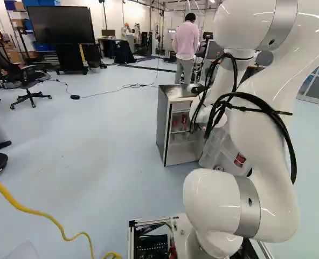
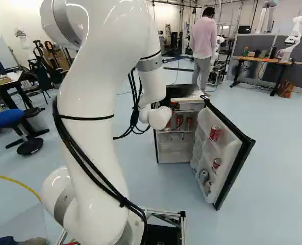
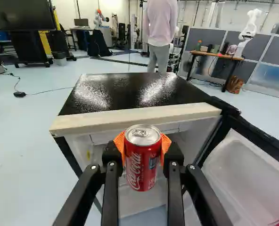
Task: Grab a drink from the fridge
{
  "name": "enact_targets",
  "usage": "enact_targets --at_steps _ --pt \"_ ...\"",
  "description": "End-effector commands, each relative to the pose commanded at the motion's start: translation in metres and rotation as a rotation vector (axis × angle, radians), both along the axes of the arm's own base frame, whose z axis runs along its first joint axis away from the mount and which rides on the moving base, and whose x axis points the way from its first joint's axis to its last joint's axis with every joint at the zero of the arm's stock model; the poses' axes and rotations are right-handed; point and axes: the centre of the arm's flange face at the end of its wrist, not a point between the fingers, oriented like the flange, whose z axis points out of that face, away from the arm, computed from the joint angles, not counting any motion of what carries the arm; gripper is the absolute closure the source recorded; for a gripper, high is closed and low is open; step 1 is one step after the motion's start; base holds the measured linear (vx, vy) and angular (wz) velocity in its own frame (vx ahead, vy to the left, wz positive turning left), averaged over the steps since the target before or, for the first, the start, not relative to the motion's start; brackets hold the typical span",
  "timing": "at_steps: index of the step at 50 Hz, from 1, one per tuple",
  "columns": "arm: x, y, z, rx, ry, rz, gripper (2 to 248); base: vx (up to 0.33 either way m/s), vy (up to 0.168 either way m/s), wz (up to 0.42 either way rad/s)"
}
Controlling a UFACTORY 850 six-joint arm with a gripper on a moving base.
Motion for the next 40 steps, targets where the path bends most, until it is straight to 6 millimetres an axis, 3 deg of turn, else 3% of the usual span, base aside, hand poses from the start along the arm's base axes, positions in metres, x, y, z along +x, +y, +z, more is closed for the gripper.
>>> enact_targets --at_steps 40 --pt "0.020 -0.001 0.041 -0.033 -0.088 0.011 156 0.000 0.000 0.000"
